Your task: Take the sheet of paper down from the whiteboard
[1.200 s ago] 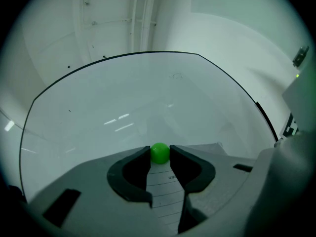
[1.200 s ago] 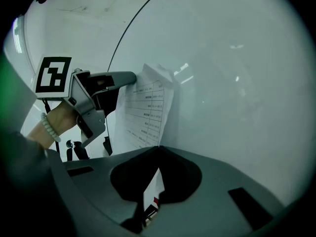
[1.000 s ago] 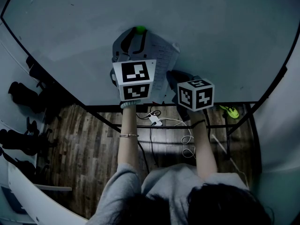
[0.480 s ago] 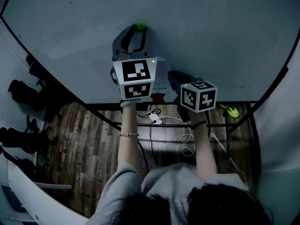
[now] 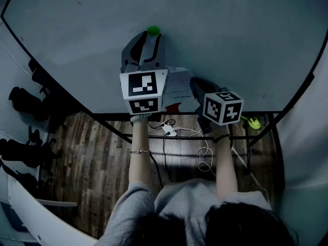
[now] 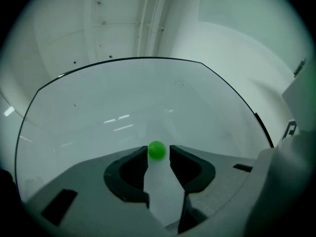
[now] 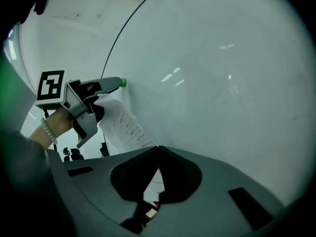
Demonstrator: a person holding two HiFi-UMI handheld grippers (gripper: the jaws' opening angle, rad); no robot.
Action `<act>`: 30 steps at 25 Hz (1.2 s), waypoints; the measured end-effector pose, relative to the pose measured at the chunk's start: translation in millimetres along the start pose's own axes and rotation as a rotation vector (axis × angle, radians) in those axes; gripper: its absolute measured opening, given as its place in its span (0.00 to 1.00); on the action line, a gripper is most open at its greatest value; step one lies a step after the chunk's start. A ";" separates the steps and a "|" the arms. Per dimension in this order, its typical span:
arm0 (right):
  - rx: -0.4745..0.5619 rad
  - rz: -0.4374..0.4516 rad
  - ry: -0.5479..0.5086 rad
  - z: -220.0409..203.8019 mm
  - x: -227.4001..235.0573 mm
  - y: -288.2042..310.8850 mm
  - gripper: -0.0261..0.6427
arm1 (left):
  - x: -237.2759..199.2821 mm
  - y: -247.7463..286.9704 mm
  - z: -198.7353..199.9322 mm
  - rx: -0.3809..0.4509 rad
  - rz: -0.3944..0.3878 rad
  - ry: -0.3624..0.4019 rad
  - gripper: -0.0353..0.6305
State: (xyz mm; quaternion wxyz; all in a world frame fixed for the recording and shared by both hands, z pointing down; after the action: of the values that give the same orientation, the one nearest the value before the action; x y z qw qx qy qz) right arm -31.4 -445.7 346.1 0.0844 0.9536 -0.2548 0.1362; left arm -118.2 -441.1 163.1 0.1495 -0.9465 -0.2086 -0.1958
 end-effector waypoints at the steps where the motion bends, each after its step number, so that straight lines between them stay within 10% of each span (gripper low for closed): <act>1: 0.002 -0.007 -0.004 0.1 2.4 -1.7 0.04 | 0.2 -2.0 -0.8 0.005 0.001 -0.011 0.24; 30: 0.032 0.005 -0.167 -15.6 14.8 -41.5 0.04 | 23.1 -78.7 -98.0 -0.162 -0.034 -0.359 0.10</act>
State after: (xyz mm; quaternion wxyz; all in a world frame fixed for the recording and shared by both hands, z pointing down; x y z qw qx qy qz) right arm -1.3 -413.5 361.6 0.0473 0.9623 -0.2610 0.0603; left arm -164.7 -400.7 275.0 0.0298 -0.9715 -0.2312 -0.0425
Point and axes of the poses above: the fingertips, and each gripper's own axes: y forward along the fingers, x to its right, z out of its top, the point moved 1 cm from there along -y, backward along the fingers, and after that the axes turned 9 degrees about -z, right-handed, at the moved point
